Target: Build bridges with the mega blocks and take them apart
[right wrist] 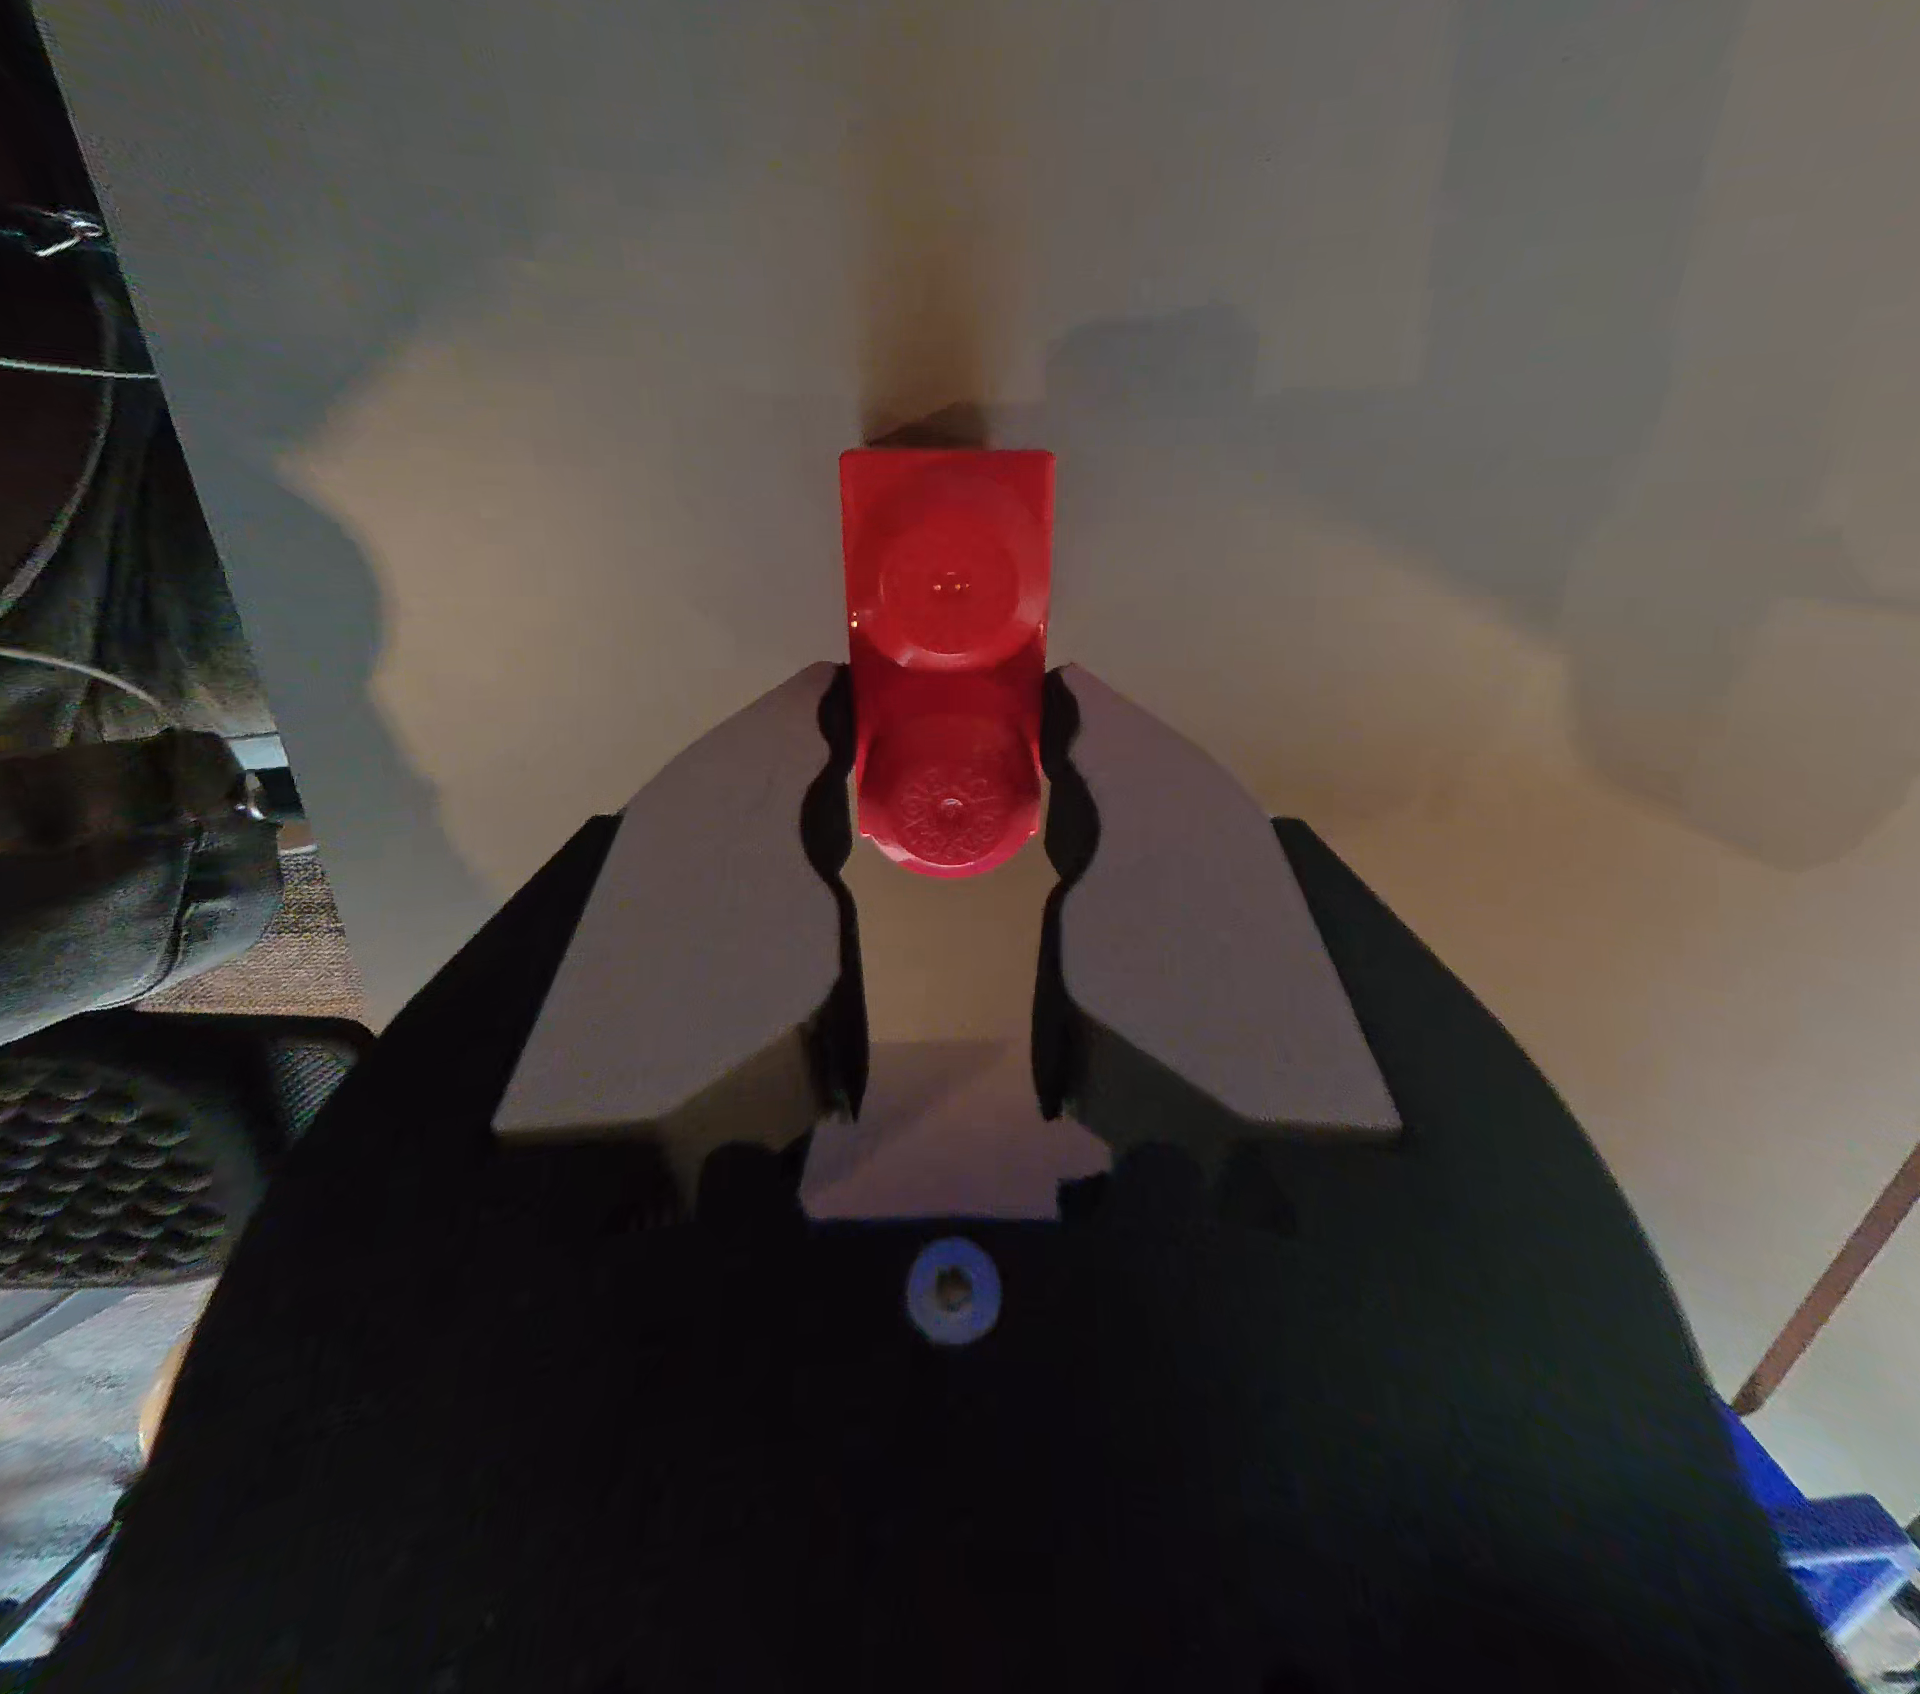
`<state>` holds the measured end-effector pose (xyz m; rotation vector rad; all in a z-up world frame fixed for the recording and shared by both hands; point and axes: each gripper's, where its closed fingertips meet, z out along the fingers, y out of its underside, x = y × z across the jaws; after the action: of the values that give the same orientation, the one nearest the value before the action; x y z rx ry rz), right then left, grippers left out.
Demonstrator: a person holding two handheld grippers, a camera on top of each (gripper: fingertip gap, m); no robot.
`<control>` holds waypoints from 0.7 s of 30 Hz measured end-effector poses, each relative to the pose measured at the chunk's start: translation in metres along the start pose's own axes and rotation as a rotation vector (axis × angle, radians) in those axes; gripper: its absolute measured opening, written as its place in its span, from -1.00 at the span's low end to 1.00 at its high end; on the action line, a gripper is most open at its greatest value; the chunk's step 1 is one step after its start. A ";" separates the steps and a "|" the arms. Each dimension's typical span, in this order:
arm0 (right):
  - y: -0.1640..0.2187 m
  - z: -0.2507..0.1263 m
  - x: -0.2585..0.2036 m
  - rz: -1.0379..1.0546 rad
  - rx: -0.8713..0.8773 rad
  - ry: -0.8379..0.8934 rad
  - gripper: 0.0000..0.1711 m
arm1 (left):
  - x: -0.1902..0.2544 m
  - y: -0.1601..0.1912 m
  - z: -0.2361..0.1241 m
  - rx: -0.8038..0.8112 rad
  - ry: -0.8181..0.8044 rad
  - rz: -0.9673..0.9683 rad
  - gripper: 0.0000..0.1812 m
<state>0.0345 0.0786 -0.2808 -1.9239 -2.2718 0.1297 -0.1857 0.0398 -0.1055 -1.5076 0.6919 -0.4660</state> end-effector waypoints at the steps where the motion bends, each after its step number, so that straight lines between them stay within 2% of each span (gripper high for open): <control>1: 0.001 0.001 0.000 0.001 -0.003 0.001 -0.61 | 0.000 0.000 0.000 -0.002 -0.001 0.002 -0.47; 15: 0.007 0.016 0.001 0.022 -0.019 -0.020 -0.61 | 0.002 0.009 0.006 -0.027 0.024 0.006 -0.49; 21: 0.010 0.020 -0.001 0.027 -0.039 -0.040 -0.61 | 0.017 0.028 0.014 -0.126 0.125 -0.009 -0.46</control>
<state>0.0406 0.0799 -0.3026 -1.9894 -2.2906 0.1296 -0.1678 0.0403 -0.1365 -1.6101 0.8251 -0.5354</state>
